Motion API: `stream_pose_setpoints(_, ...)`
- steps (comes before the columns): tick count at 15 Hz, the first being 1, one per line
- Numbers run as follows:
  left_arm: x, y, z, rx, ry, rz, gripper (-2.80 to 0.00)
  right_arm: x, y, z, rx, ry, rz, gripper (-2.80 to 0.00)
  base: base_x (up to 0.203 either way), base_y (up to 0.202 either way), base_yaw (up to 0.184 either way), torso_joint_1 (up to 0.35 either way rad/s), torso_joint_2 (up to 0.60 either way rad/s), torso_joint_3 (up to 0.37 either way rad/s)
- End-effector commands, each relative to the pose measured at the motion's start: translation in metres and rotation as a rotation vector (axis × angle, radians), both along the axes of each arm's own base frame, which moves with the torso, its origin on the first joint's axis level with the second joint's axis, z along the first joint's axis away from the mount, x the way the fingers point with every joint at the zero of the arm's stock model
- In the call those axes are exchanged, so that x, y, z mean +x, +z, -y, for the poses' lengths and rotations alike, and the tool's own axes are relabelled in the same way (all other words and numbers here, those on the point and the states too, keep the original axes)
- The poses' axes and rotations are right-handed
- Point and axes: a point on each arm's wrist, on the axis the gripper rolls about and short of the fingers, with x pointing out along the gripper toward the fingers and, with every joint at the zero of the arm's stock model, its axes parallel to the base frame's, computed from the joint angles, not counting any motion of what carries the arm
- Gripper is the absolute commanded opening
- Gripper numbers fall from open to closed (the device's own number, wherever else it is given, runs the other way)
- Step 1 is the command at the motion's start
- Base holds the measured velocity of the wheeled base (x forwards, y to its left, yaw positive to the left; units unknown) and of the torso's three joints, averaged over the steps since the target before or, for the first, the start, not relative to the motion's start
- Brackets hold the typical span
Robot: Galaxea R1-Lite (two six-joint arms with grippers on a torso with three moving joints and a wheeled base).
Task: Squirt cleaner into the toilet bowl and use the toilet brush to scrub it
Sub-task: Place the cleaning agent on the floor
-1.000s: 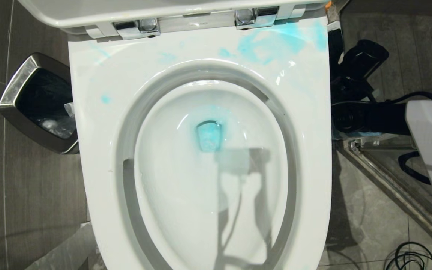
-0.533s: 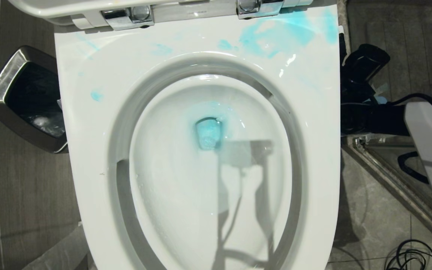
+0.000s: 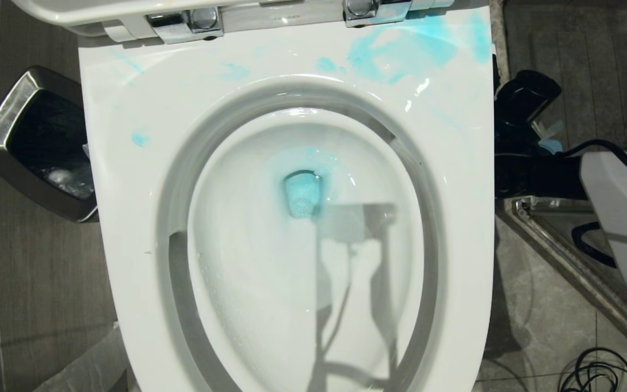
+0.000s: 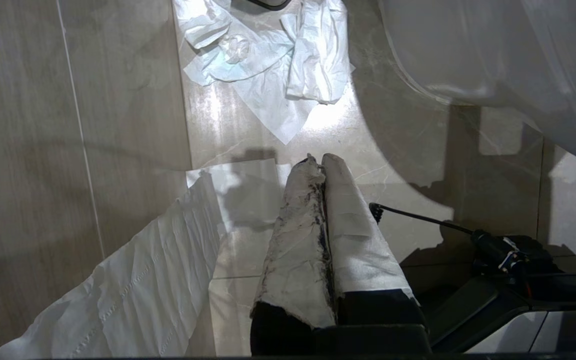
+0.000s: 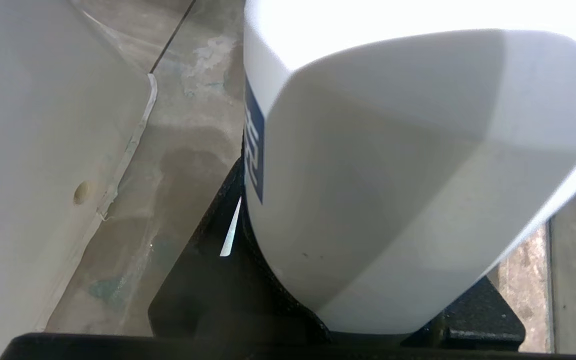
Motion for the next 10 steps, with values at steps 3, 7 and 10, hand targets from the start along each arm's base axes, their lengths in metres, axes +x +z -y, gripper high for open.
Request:
stream_pose_setpoints(3, 0.0001, 0.0000, 0.0000, 0.000, 0.001, -0.001, -2.80, 0.0005, -0.0010, -0.0006, -0.001, -0.001, 0.003, -2.80, 0.000, 0.000, 0.000, 0.000, 0.00, 0.000)
stream_pose_setpoints(7, 0.0001, 0.0000, 0.0000, 0.000, 0.001, -0.001, -2.80, 0.0014, -0.0025, -0.0002, -0.003, -0.001, 0.000, -2.80, 0.000, 0.000, 0.000, 0.000, 0.00, 0.000)
stream_pose_setpoints(10, 0.0001, 0.0000, 0.0000, 0.000, 0.000, -0.001, -2.80, 0.0011, -0.0020, -0.0007, -0.002, -0.001, -0.002, -2.80, 0.000, 0.000, 0.000, 0.000, 0.00, 0.000)
